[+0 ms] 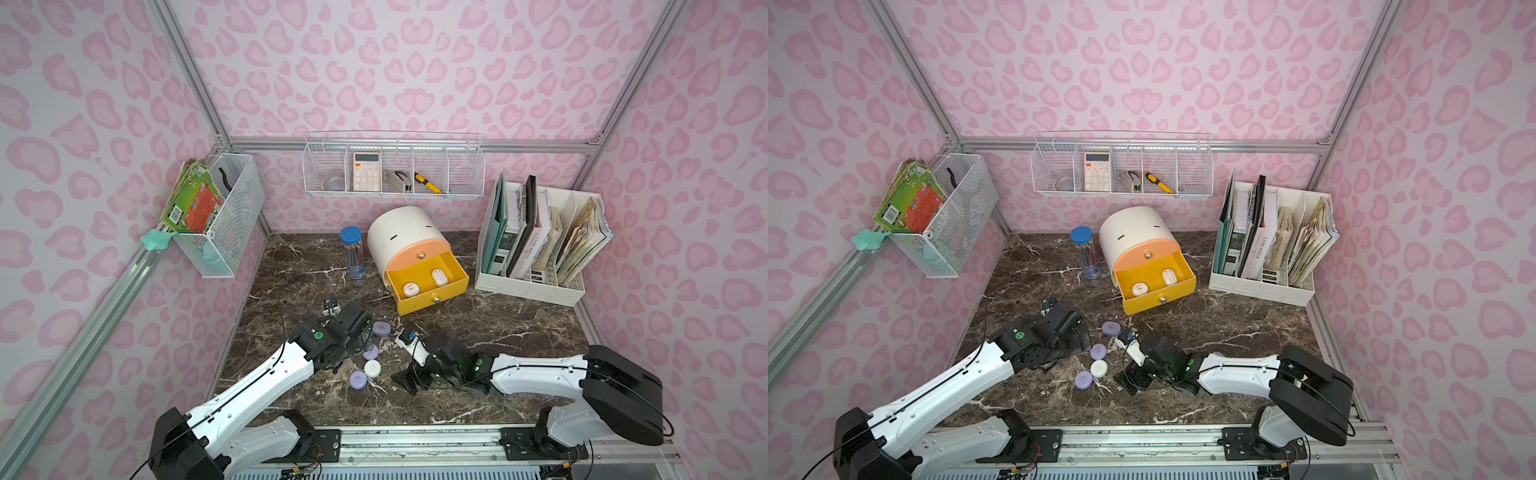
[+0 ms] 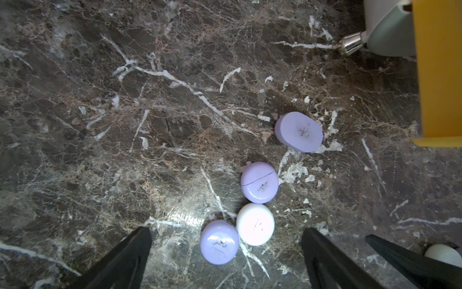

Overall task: Put the bluetooth earphones in the drawer according to color
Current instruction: Pick up the Bluetooth earphone from the center of the board.

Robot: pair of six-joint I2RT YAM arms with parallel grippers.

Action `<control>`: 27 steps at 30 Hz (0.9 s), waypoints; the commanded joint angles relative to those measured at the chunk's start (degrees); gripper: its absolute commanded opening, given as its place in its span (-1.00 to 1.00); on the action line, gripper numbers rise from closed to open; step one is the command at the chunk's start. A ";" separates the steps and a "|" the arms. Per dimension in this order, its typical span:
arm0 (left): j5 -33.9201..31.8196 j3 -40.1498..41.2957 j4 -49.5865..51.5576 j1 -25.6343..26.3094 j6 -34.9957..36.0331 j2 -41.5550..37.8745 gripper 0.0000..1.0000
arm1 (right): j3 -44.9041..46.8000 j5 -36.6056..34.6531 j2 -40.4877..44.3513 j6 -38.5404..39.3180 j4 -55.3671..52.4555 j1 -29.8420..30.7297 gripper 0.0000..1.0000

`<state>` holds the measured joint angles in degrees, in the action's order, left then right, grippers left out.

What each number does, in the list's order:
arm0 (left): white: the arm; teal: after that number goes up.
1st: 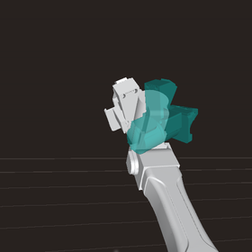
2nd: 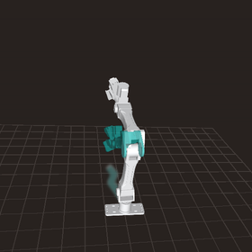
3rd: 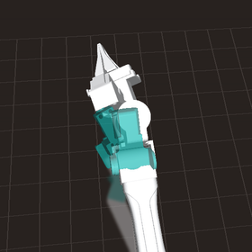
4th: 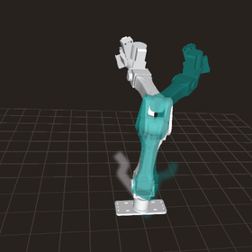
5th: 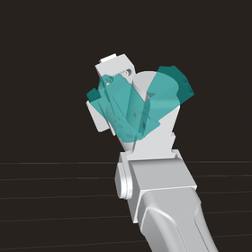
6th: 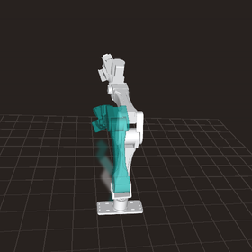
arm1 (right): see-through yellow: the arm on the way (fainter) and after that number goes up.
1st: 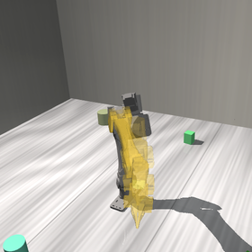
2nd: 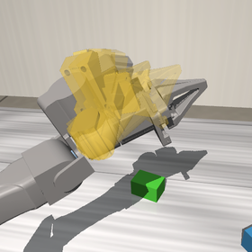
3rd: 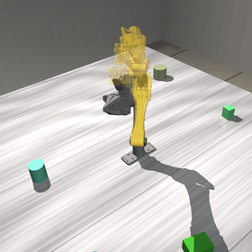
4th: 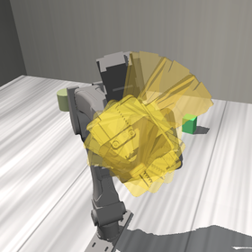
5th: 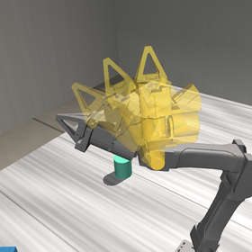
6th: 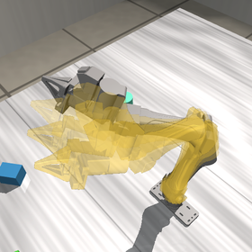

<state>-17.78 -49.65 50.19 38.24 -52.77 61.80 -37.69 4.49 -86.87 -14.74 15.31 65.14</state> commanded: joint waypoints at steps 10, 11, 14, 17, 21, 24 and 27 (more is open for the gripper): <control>1.67 4.16 -0.19 -4.68 -0.71 -4.17 0.98 | -10.56 -5.41 -15.82 0.33 0.51 3.80 0.81; 1.77 4.41 -0.26 -4.96 -0.60 -4.54 0.99 | -11.21 -5.71 -16.64 0.25 0.07 3.80 0.73; 1.78 4.92 0.16 -5.77 -0.49 -5.79 0.98 | -13.18 -6.90 -19.12 -0.20 -1.38 3.78 0.48; 2.11 5.50 0.29 -6.59 -0.49 -7.25 0.98 | -14.24 -6.37 -21.01 0.00 -1.35 3.78 0.47; 2.17 6.20 0.27 -7.18 -0.58 -8.82 0.99 | -15.51 -4.98 -22.93 -0.09 -0.73 3.83 0.46; 1.96 6.48 0.30 -7.31 -0.69 -9.80 0.99 | -16.34 -4.84 -23.93 -0.40 -0.71 3.72 0.39; 1.78 6.58 0.51 -7.46 -0.76 -10.38 0.98 | -16.99 -4.23 -24.48 -0.42 -0.74 3.76 0.28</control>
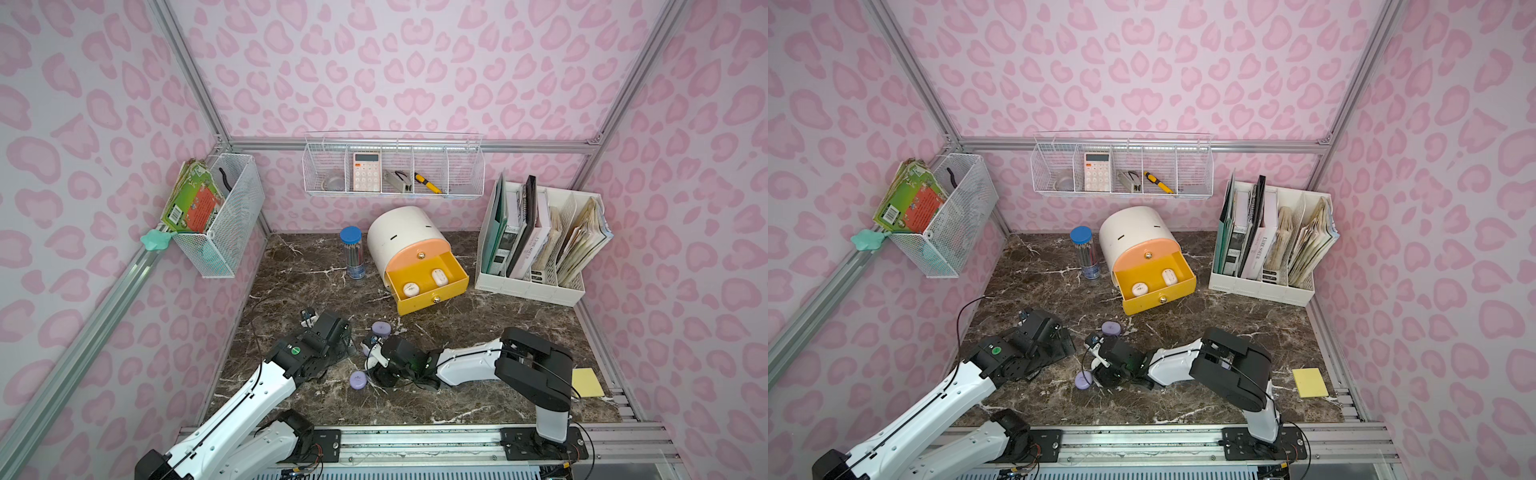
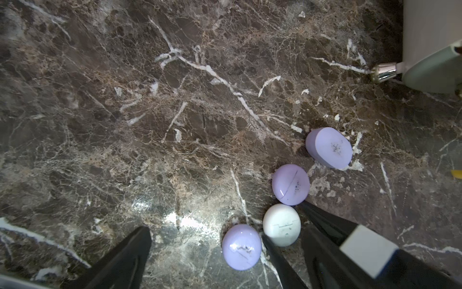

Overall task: Put the bluetooth earphones in the drawer according to color
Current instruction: Pick up the Bluetooth earphone from the center of the board, then place the bluetooth earphone in the drawer.

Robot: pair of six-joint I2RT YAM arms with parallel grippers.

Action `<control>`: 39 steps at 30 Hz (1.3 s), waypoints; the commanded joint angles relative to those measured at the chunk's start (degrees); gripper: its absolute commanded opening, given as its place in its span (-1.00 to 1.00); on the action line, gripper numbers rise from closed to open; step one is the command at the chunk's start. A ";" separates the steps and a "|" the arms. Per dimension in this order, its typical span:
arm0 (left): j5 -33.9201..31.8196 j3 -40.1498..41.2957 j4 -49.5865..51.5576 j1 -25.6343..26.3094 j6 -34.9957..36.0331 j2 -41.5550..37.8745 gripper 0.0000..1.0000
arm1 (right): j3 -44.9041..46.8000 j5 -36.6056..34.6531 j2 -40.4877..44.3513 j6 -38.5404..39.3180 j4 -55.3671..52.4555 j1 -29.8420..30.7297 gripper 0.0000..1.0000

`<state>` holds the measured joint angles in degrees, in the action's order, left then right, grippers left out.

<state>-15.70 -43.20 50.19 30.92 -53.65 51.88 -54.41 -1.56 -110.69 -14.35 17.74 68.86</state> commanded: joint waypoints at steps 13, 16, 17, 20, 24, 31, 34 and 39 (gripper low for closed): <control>-0.82 -0.21 1.21 -0.29 -0.06 -0.99 0.98 | 0.11 2.92 2.93 -0.59 -2.79 0.00 -0.03; -0.99 -0.30 1.48 -0.31 -0.10 -1.16 0.98 | 0.81 2.77 5.72 -0.90 -3.19 -0.45 -0.03; -1.08 -0.26 1.48 -0.33 -0.06 -1.23 0.99 | 1.03 2.79 6.93 -1.10 -3.54 -0.80 -0.04; -1.24 -0.31 1.34 -0.28 -0.13 -1.44 0.99 | 1.84 3.31 10.88 -1.47 -4.20 -2.40 -0.04; -1.26 -0.42 0.97 -0.33 0.03 -1.34 0.99 | 2.81 5.73 16.83 -1.71 -4.84 -5.67 -0.04; -1.17 -0.67 0.52 -0.27 0.52 -0.31 0.98 | 1.76 7.36 25.42 -0.66 -7.31 -11.85 -0.03; -0.83 -0.91 0.01 -0.33 0.73 0.32 0.98 | 0.35 8.60 27.78 -0.59 -8.38 -15.57 -0.04; -0.48 -1.05 -0.47 -0.32 0.74 1.20 0.98 | -2.10 9.99 29.48 -0.60 -9.97 -22.69 -0.03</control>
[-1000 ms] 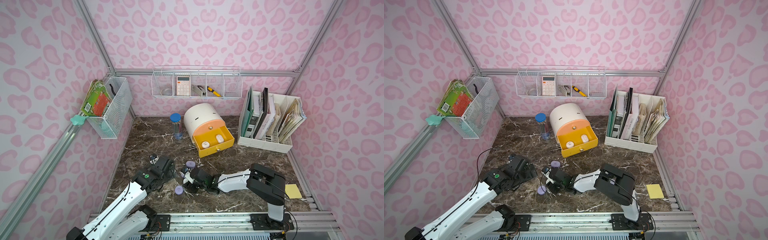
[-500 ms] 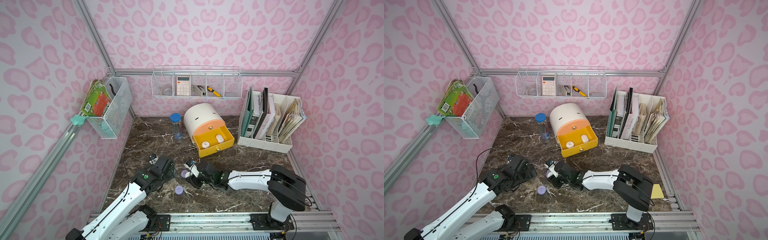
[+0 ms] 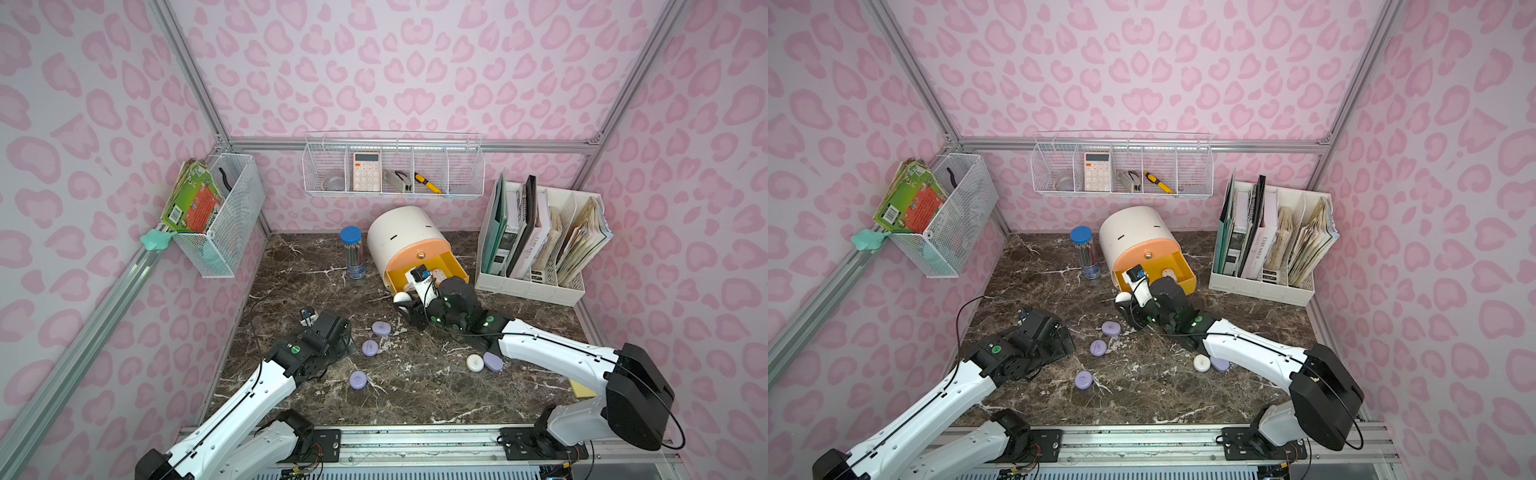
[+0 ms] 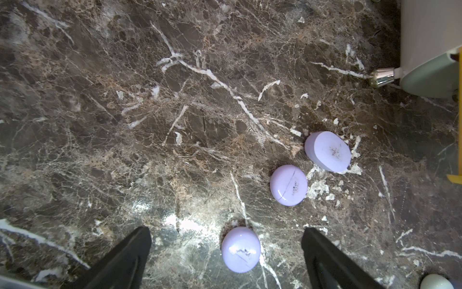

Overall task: Put the bluetooth earphones in the drawer according to color
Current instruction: Place the bluetooth earphone in the drawer.

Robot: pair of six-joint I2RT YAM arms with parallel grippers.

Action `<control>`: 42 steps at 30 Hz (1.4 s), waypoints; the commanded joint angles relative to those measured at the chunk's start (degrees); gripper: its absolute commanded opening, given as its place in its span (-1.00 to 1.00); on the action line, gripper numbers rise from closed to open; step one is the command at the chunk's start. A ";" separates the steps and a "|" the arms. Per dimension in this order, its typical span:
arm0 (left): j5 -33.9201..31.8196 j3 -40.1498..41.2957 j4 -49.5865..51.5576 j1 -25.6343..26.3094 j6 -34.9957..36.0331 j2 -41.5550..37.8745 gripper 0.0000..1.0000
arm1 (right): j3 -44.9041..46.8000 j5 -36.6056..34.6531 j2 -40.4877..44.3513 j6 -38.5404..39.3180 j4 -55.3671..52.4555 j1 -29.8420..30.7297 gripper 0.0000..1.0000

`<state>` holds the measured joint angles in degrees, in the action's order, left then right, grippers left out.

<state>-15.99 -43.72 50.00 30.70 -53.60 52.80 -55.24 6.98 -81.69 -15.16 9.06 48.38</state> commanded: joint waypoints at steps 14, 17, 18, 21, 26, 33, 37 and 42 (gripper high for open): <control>0.51 -0.77 -0.95 -0.04 0.59 1.25 0.99 | -9.23 1.54 -7.04 2.15 -6.13 -16.04 0.00; 0.69 -0.87 -1.18 -0.07 0.55 1.43 0.98 | -10.77 2.22 -9.24 2.08 -6.50 -17.46 0.02; 0.78 -0.86 -1.22 -0.07 0.65 1.47 0.99 | -11.37 2.40 -10.05 2.16 -6.73 -17.69 0.02; 1.13 -1.10 -1.31 -0.10 0.59 1.65 0.99 | -12.82 2.33 -11.91 2.46 -7.22 -17.96 0.06; 2.69 -0.83 -2.33 -0.03 1.02 1.91 0.99 | -14.39 3.27 -13.64 2.49 -7.73 -18.19 0.29; 7.73 -0.93 -5.04 -0.02 2.97 3.45 0.99 | -14.40 6.14 -12.47 1.80 -8.21 -18.31 0.49; 9.49 -0.48 -6.86 0.24 3.07 3.71 0.99 | -13.32 6.50 -9.22 1.56 -9.00 -18.37 0.51; 10.14 0.20 -7.86 0.68 2.72 3.65 0.99 | -8.90 6.24 -3.35 1.10 -9.28 -18.35 0.55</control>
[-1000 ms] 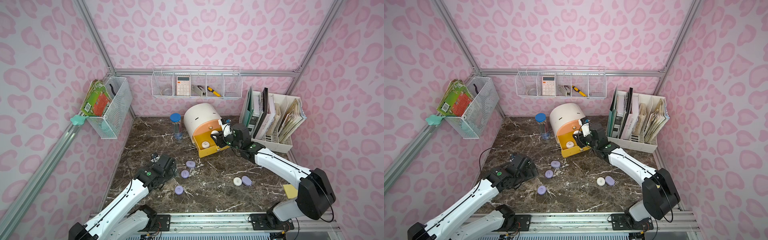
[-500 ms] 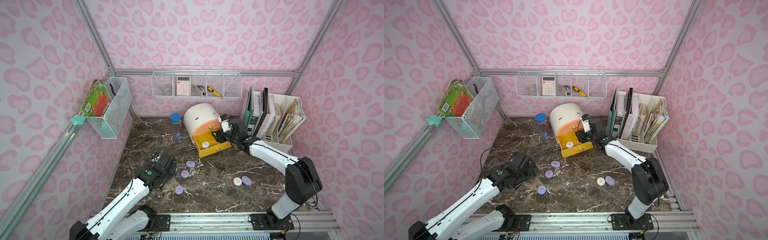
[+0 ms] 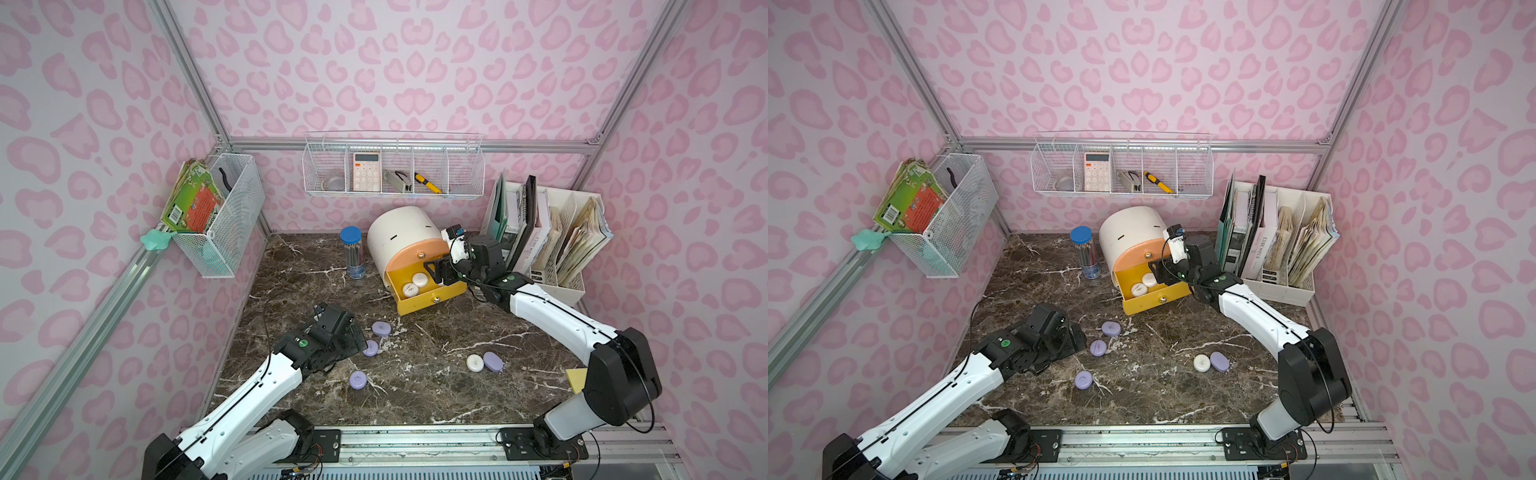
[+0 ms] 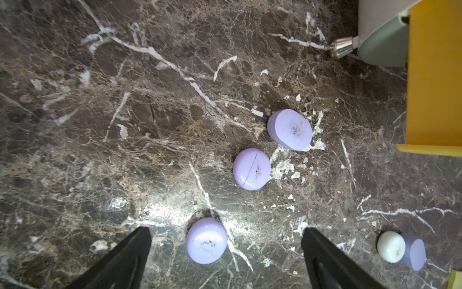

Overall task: Put the bluetooth earphones in the drawer according to color
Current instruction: Place the bluetooth earphone in the drawer, then pick up the Bluetooth earphone from the center of the board.

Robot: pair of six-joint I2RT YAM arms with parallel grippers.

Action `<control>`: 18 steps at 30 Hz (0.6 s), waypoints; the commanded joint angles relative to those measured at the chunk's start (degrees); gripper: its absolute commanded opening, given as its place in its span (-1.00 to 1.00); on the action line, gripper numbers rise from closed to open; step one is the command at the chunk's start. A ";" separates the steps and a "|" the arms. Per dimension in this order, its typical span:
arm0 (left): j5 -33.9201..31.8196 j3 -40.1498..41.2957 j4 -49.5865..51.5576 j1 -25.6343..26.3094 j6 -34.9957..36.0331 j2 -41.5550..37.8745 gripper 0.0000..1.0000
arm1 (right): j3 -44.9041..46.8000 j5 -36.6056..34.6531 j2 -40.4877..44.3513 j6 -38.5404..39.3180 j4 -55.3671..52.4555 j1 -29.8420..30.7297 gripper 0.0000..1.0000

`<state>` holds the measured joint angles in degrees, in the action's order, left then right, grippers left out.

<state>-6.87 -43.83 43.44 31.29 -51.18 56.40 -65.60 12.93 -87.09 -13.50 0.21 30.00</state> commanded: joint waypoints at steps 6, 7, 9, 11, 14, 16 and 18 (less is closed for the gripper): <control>3.78 1.08 -3.73 0.13 0.97 0.63 0.98 | 8.05 0.33 9.57 -1.76 -2.38 -0.03 0.57; 4.84 1.17 -4.59 0.14 1.54 0.96 0.97 | 9.36 0.33 11.05 -2.13 -2.67 0.07 0.58; 6.15 1.25 -5.48 0.24 1.86 1.57 0.96 | 12.06 0.09 13.69 -3.05 -3.18 0.06 0.58; 6.87 1.44 -6.29 0.76 2.02 2.04 0.96 | 15.04 -0.49 16.51 -3.83 -3.71 0.02 0.59; 7.40 1.40 -7.72 2.48 2.47 2.90 0.96 | 19.44 -2.76 20.69 -4.92 -4.58 -0.03 0.63; 6.89 0.79 -8.50 4.57 2.53 4.24 0.96 | 22.28 -4.62 23.29 -5.84 -4.95 -0.15 0.69; 5.99 -0.29 -8.96 6.92 2.49 6.27 0.96 | 24.57 -5.73 25.37 -6.48 -5.11 -0.78 0.74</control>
<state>-0.58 -43.11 36.58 36.49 -49.50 61.10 -43.00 10.41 -63.68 -17.98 -4.40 29.67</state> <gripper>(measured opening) 0.980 0.859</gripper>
